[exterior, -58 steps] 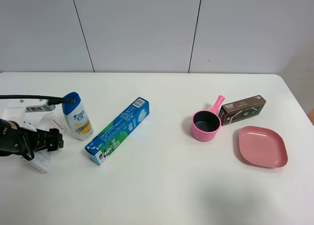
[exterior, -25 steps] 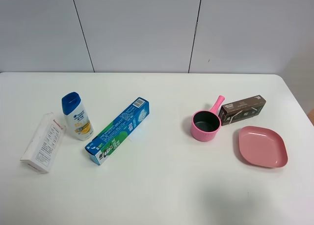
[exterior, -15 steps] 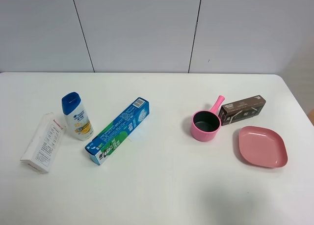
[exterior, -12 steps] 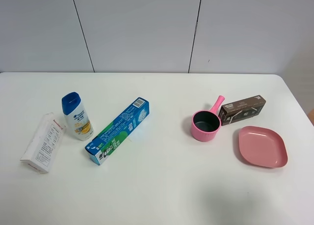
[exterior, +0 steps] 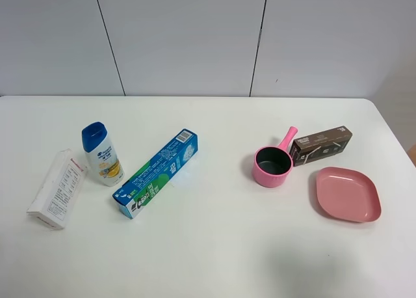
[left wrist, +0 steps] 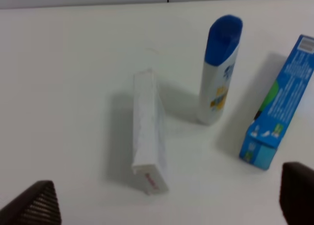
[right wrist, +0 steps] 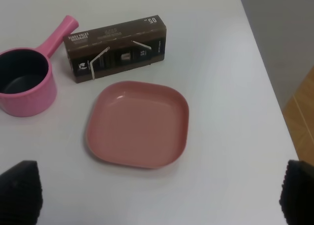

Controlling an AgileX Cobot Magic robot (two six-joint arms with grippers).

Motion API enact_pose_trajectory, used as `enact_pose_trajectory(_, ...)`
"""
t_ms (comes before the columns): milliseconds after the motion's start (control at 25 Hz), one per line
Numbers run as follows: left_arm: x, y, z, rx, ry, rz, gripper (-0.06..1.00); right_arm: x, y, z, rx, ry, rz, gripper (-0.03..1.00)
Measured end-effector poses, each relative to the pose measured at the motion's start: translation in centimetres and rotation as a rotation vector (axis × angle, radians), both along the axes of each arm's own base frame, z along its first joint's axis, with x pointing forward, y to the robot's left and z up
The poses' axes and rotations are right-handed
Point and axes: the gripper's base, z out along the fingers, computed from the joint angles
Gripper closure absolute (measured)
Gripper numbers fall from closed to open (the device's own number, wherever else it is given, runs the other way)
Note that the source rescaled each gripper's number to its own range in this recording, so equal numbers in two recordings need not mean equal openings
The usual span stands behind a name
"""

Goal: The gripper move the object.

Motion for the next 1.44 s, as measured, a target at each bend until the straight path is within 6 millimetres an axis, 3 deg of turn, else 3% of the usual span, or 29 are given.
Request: enact_pose_trajectory(1440, 0.37, 0.1, -0.37, 0.019, -0.005, -0.005, 0.05, 0.0, 0.0, 0.0, 0.0, 0.0, 0.0, -0.03)
